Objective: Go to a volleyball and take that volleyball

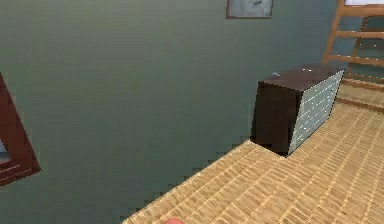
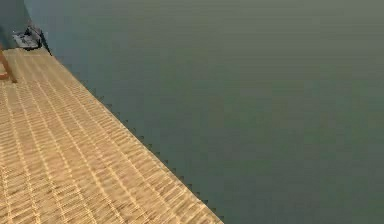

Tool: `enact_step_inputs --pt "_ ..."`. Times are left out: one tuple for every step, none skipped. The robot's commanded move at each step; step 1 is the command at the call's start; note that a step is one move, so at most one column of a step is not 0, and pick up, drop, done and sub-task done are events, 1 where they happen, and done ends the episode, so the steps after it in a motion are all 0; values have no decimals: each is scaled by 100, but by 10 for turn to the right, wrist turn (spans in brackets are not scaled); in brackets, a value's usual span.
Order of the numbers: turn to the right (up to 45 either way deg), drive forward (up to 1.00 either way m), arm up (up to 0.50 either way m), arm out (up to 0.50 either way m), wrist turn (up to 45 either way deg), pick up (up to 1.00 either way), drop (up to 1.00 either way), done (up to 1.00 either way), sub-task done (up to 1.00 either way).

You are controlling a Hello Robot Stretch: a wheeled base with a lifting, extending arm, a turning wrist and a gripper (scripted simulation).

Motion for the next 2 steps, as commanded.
enact_step_inputs --pt "-450 0 0 0 0 0 0 0 0" --pt "-450 0 0 0 0 0 0 0 0"
